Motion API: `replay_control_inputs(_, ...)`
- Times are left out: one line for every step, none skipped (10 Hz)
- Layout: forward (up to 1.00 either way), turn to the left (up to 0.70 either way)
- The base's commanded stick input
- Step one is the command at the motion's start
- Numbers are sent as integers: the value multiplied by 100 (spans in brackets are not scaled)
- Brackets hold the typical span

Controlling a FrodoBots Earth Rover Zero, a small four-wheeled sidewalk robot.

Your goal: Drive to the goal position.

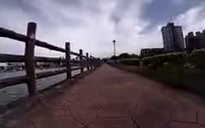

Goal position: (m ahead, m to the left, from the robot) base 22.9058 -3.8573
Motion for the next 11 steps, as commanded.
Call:
replay_control_inputs(70, 11)
replay_control_inputs(70, 11)
replay_control_inputs(70, 11)
replay_control_inputs(70, 11)
replay_control_inputs(70, 11)
replay_control_inputs(70, 11)
replay_control_inputs(70, 11)
replay_control_inputs(70, 11)
replay_control_inputs(70, 11)
replay_control_inputs(70, 11)
replay_control_inputs(70, 10)
